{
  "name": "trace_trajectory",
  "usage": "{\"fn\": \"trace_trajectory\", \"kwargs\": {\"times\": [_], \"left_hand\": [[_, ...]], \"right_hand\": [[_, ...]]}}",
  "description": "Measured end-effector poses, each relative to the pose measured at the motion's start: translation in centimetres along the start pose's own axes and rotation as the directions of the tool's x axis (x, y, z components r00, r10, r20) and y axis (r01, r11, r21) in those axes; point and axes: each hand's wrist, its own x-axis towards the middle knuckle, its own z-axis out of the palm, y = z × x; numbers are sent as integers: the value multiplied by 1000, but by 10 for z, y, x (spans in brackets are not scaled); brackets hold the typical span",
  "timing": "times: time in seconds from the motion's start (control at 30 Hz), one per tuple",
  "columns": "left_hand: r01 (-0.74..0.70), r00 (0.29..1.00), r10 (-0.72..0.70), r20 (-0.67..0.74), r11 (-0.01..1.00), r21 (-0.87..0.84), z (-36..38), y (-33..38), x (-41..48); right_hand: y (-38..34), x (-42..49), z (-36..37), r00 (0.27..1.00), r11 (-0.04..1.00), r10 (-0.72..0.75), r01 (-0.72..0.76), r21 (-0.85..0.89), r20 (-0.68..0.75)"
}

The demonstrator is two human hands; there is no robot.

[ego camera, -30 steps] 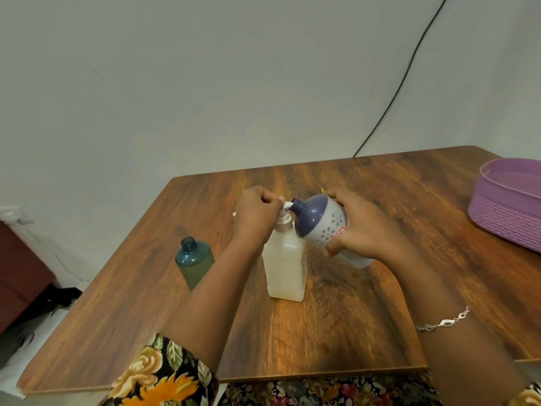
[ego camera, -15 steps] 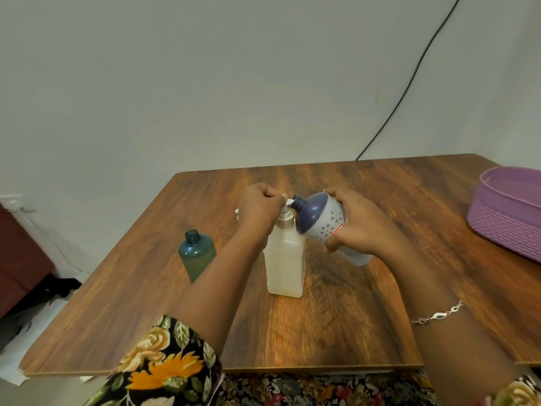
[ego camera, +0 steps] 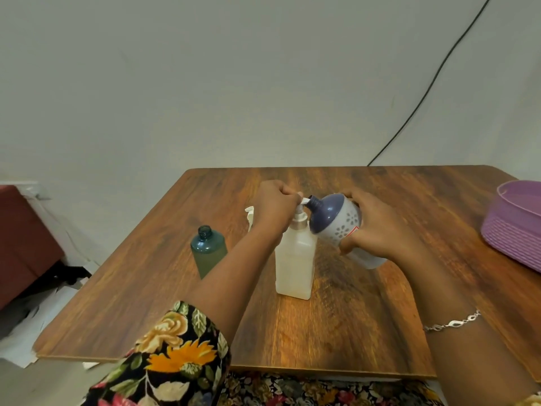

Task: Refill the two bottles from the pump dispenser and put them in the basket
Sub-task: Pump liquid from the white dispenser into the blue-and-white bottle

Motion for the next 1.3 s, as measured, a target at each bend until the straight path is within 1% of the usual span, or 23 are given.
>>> {"fn": "trace_trajectory", "kwargs": {"times": [0.07, 0.2, 0.3, 0.47, 0.57, 0.63, 0.8, 0.87, 0.97, 1.03, 1.13, 1.23, 1.3], "left_hand": [[-8, 1000, 8, -3, 1000, 0, -1, 8, 2], [-21, 1000, 22, -19, 998, 60, 2, 7, 5], [-28, 998, 35, -51, 991, 127, 6, -2, 0], [-60, 996, 66, -51, 992, 115, 3, 3, -1], [-72, 993, 88, -77, 979, 192, 5, 10, 3], [-60, 994, 79, -78, 975, 216, 7, 11, 4], [-26, 999, 31, -40, 993, 119, 5, -2, -2], [-18, 999, 22, -41, 997, 77, 4, 0, -2], [-25, 998, 30, -62, 996, 82, 4, 10, 3], [-3, 997, 8, -73, 998, 64, 5, 14, 6], [25, 996, -27, -79, 999, -30, 7, 9, 0], [50, 997, -56, -53, 991, -123, 7, -1, -8], [51, 997, -59, -55, 990, -135, 7, -2, -9]], "right_hand": [[-2, 1, -3, 1000, 1000, -6, 6, 8, -9], [-3, 2, -6, 999, 1000, -13, 13, -15, -33], [1, 1, 0, 1000, 999, 1, -1, -42, -3], [-2, 2, -2, 1000, 1000, 6, -6, -22, -5], [-4, 2, -7, 1000, 999, -1, 0, -33, -23], [-3, 2, -8, 1000, 999, -6, 5, -47, -21], [2, 1, -1, 1000, 999, 22, -21, -41, 22], [1, 2, 0, 1000, 999, 22, -22, -26, 17], [-2, 4, -5, 1000, 1000, 12, -12, 0, -6], [-2, 5, -7, 1000, 1000, 8, -8, 9, -7], [1, 5, -5, 1000, 1000, -3, 3, -9, -10], [4, 5, 0, 1000, 1000, 3, -3, -24, 13], [4, 5, 0, 1000, 1000, 6, -6, -25, 13]]}}
